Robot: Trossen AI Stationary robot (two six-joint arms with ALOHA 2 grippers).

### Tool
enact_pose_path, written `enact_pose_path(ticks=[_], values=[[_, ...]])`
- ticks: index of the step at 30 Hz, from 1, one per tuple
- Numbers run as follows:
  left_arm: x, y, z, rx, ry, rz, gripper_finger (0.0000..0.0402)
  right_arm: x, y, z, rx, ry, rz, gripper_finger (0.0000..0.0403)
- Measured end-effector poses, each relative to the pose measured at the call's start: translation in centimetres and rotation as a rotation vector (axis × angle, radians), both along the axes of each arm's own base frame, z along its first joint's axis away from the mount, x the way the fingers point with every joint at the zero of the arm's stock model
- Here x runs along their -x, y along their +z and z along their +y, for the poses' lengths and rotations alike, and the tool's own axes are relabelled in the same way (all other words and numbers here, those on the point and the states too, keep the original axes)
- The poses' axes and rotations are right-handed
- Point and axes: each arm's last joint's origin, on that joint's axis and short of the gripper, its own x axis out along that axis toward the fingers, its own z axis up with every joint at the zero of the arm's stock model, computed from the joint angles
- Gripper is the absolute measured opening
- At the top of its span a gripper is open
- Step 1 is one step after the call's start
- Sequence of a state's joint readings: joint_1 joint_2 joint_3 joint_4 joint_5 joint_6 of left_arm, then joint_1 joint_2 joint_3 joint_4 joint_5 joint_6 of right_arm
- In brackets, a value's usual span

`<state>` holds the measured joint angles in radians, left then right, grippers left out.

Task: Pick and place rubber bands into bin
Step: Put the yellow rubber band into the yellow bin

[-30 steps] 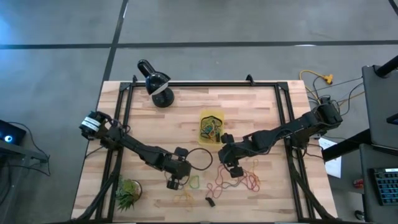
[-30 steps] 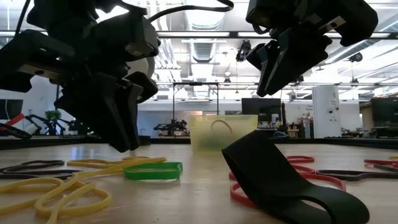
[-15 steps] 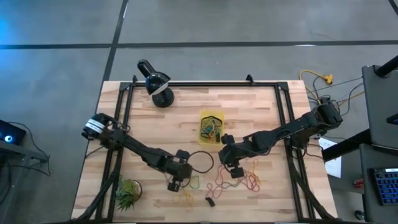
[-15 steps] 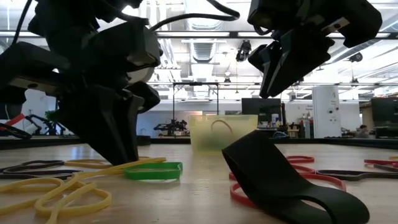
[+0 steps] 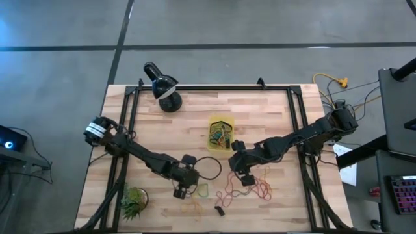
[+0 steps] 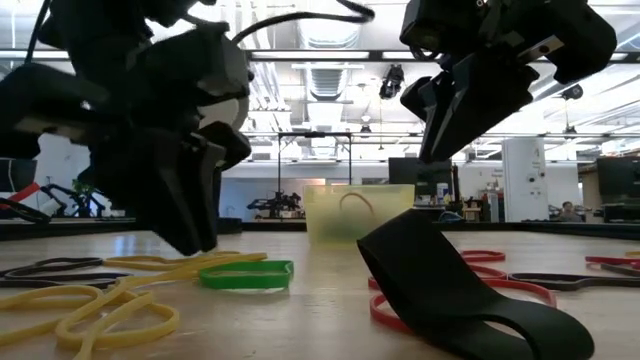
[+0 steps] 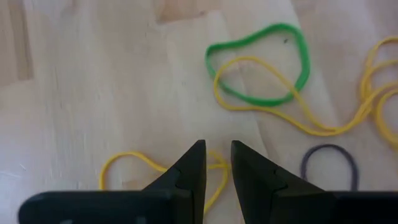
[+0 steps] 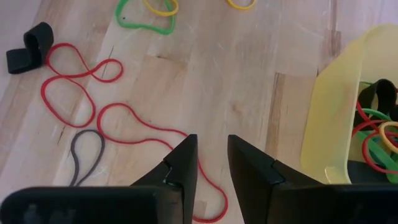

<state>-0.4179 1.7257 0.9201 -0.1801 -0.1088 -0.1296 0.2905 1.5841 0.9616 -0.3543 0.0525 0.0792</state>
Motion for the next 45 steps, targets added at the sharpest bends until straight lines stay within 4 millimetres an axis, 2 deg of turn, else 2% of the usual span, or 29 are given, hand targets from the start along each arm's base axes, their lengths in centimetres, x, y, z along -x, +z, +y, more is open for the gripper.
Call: enact_pose_path(ticks=[13,26,34,37,41,45], values=[[0.6,-1.1,0.3,0.008,0.045,0.036,0.0059,-0.2,0.1,0.0,-0.007,0.000,-0.021,0.0086],[0.3,-1.4,0.0,0.041,0.029,0.015,0.0059,-0.3,0.2,0.1,-0.013,0.000,-0.040,0.0084],[-0.2,-3.7,-0.3,0.048,0.008,0.095,0.0059,-0.3,0.2,0.1,-0.014,0.001,-0.043,0.0087],[-0.4,-4.1,-0.3,0.045,0.008,0.103,0.0047,-0.3,0.2,0.1,-0.014,0.001,-0.044,0.0082],[-0.4,-4.0,-0.4,0.040,0.008,0.102,0.0007,-0.3,0.2,0.1,-0.014,0.001,-0.044,0.0075],[-0.3,-3.4,-0.3,0.013,0.026,0.080,0.0002,-0.3,0.2,0.1,-0.014,0.001,-0.044,0.0072]])
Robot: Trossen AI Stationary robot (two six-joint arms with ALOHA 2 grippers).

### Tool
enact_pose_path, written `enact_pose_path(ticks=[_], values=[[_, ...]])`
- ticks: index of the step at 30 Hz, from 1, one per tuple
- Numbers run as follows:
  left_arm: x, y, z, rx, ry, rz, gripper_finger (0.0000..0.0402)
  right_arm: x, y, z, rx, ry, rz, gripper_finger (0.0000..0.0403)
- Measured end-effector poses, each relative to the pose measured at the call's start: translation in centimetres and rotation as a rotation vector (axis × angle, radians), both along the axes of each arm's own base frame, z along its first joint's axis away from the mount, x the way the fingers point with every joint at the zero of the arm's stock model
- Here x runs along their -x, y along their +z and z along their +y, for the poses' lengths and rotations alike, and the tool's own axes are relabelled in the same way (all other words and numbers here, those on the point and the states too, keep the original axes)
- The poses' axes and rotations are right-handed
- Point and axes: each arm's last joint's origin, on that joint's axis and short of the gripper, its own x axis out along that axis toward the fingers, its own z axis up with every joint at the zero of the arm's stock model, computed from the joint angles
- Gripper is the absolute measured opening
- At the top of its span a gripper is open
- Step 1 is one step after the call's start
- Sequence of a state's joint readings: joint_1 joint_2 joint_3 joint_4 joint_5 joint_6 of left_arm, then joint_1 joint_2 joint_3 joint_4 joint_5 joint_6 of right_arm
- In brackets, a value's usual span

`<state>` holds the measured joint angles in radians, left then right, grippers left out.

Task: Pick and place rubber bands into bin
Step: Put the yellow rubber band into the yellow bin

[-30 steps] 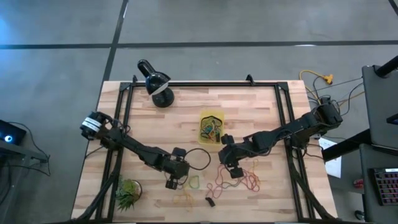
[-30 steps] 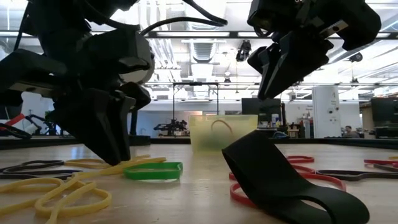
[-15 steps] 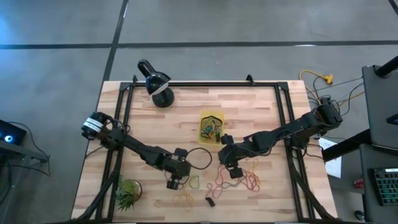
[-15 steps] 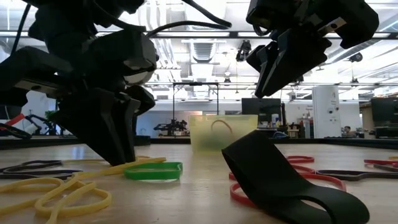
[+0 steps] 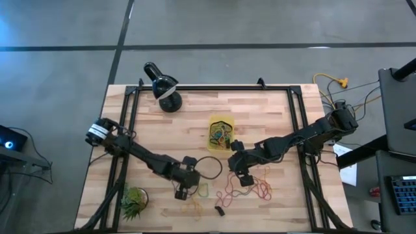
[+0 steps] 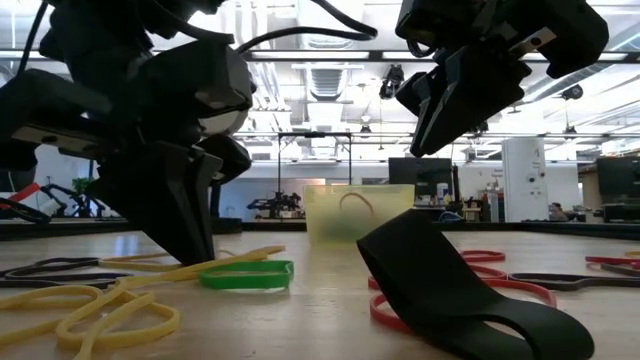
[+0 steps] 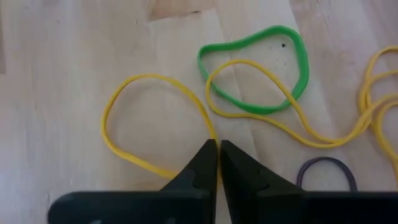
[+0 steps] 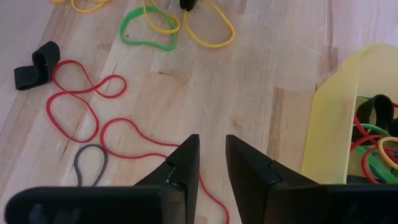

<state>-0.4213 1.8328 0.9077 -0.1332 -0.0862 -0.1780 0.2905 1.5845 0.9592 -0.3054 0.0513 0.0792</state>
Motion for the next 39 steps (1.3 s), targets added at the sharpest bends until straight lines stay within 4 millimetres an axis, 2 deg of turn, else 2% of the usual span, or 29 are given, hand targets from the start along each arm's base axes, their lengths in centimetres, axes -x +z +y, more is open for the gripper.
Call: enact_pose_path(ticks=[8,12,24,29,39], values=[[0.9,3.0,0.6,-0.101,0.014,-0.089,0.0000,0.0,0.0,0.0,0.001,0.000,0.003,0.0081],[1.4,5.3,0.8,-0.138,0.043,-0.153,0.0000,0.1,0.0,0.0,0.002,0.000,0.006,0.0081],[2.1,7.8,1.3,-0.276,0.103,-0.280,0.0000,0.1,-0.1,0.0,0.003,0.000,0.013,0.0068],[1.5,8.9,1.4,-0.381,0.125,-0.336,0.0000,0.1,-0.1,0.0,0.003,0.000,0.013,0.0068],[-0.2,12.8,1.8,-0.614,0.173,-0.454,0.0000,0.1,-0.1,0.0,-0.002,-0.006,0.015,0.0068]])
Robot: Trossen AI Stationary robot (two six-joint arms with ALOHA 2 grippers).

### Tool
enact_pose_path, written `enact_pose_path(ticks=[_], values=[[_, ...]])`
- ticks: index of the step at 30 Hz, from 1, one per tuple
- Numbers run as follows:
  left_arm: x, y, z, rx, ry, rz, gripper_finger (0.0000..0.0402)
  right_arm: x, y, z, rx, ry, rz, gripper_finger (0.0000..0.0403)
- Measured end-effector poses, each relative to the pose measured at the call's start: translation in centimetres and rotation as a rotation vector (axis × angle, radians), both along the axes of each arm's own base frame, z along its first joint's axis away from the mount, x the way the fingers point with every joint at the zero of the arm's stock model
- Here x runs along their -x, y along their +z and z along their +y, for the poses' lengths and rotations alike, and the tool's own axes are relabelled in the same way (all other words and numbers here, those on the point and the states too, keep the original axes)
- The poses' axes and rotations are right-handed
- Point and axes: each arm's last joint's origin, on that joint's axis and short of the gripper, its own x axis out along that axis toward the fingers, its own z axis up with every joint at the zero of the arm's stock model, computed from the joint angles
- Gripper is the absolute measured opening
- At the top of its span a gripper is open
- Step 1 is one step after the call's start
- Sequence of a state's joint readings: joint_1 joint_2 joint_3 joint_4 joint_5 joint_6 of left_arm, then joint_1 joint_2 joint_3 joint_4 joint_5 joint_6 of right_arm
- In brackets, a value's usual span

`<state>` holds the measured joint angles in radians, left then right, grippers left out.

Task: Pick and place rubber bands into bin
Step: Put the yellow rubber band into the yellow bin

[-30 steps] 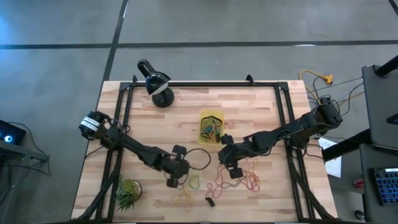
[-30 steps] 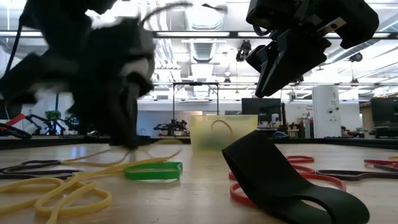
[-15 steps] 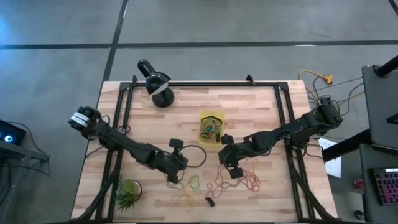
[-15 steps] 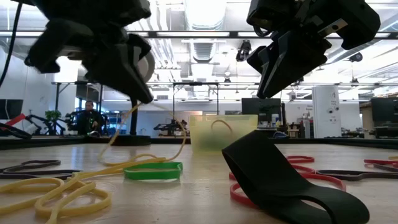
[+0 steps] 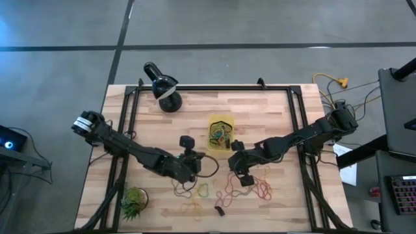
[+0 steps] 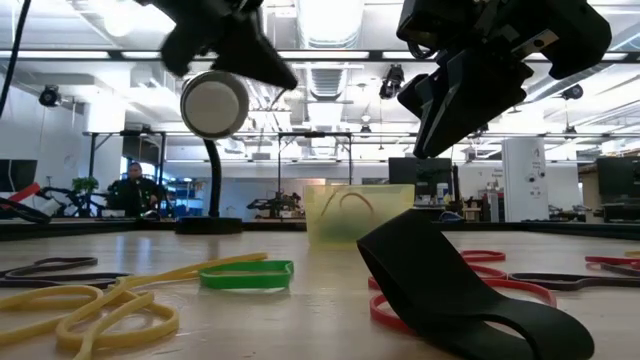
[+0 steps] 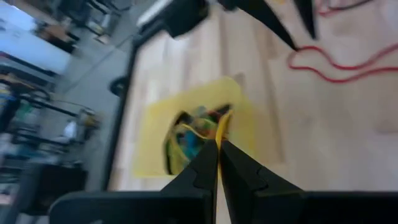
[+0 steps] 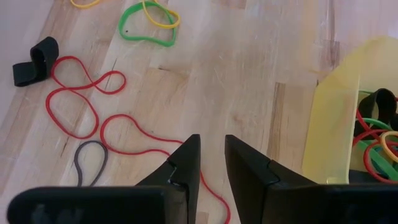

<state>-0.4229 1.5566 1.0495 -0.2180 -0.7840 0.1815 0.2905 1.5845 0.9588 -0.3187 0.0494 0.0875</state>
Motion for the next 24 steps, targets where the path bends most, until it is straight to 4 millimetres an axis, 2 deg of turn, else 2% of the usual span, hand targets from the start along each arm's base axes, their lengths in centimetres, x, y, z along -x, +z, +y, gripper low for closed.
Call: enact_pose_path(ticks=[7,14,19,24], values=[[-1.9,2.0,2.6,-0.080,0.043,-0.060,0.0000,0.2,-0.1,0.1,-0.037,-0.008,0.033,0.0068],[-3.7,3.3,7.1,-0.074,0.042,-0.152,0.0000,0.6,-0.1,1.1,-0.054,0.030,0.043,0.0068],[-4.4,3.1,10.4,-0.017,0.040,-0.159,0.0000,0.9,0.1,1.3,-0.053,0.038,0.049,0.0068],[-5.0,2.1,12.4,0.082,-0.011,-0.154,0.0000,0.9,0.2,1.3,-0.052,0.039,0.047,0.0068]])
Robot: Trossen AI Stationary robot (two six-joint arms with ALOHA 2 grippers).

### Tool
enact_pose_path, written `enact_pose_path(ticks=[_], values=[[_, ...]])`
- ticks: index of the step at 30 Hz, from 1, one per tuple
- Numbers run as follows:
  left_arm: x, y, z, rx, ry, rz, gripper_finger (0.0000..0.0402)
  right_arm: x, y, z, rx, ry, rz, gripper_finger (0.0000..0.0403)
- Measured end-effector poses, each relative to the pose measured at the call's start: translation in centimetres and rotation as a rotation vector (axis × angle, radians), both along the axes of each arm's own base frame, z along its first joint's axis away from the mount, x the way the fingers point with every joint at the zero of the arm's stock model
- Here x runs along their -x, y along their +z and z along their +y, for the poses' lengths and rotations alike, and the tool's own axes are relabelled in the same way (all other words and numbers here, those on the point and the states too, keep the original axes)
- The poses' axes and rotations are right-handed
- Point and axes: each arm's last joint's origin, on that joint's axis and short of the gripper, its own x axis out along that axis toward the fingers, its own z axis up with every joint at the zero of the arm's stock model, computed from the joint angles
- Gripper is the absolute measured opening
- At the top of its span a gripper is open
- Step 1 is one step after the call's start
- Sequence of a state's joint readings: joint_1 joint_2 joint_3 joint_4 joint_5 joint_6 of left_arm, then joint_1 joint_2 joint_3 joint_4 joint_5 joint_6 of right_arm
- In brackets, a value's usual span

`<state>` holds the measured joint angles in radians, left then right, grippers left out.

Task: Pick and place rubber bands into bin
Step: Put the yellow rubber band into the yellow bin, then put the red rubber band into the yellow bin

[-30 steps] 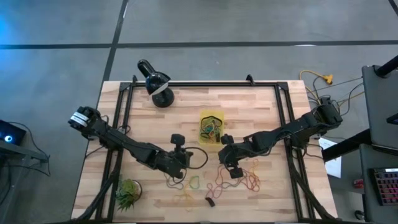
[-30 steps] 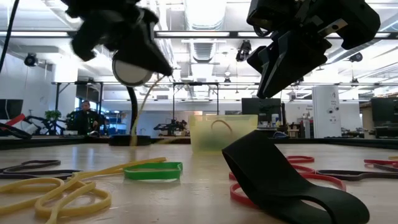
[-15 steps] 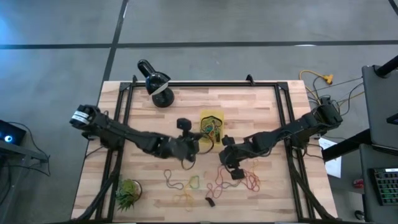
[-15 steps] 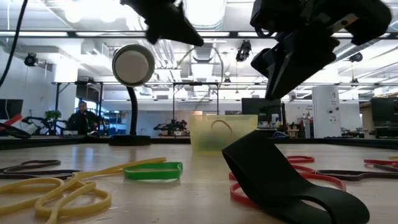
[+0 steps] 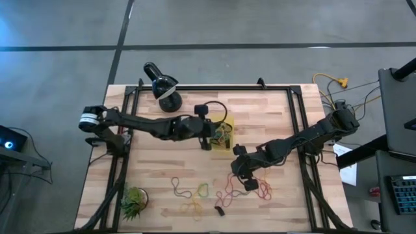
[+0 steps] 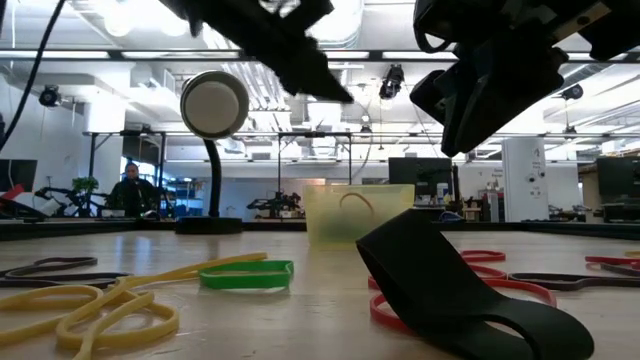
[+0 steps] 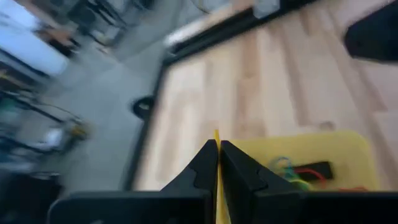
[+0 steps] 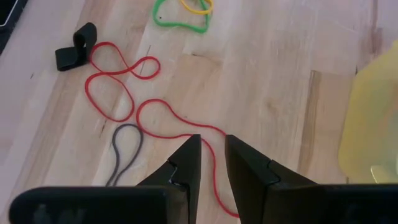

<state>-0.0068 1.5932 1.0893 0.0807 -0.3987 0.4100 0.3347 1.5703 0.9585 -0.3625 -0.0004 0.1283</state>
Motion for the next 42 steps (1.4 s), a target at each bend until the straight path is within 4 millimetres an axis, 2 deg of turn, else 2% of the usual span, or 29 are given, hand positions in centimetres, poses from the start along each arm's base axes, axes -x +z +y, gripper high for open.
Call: enact_pose_path(ticks=[6,10,14,22,28,31,34,42], values=[[-1.0,-3.0,1.3,0.070,-0.008,0.080,0.0000,0.0,0.0,0.0,0.003,0.003,0.000,0.0068],[-1.8,-5.2,1.4,0.103,-0.041,0.138,0.0001,0.0,0.0,0.0,0.003,0.003,-0.001,0.0068],[-2.2,-6.2,1.3,0.112,-0.075,0.160,0.0027,0.0,0.0,0.0,0.000,-0.006,0.000,0.0068],[-2.4,-5.3,1.3,0.111,-0.081,0.109,0.0115,0.1,-0.2,-0.1,-0.004,-0.018,0.008,0.0068],[-1.9,-3.4,1.0,0.145,-0.070,0.046,0.0152,0.5,-0.9,-0.2,-0.007,-0.038,0.036,0.0068],[-1.0,-2.2,0.1,0.174,-0.084,0.041,0.0159,0.9,-1.5,-0.4,0.009,-0.052,0.056,0.0068],[-0.1,-1.5,-1.7,0.204,-0.123,0.069,0.0159,1.3,-2.2,-0.7,0.059,-0.081,0.058,0.0068],[1.9,-1.8,-7.4,0.227,-0.239,0.112,0.0160,2.7,-4.5,-1.4,0.138,-0.106,0.089,0.0068]])
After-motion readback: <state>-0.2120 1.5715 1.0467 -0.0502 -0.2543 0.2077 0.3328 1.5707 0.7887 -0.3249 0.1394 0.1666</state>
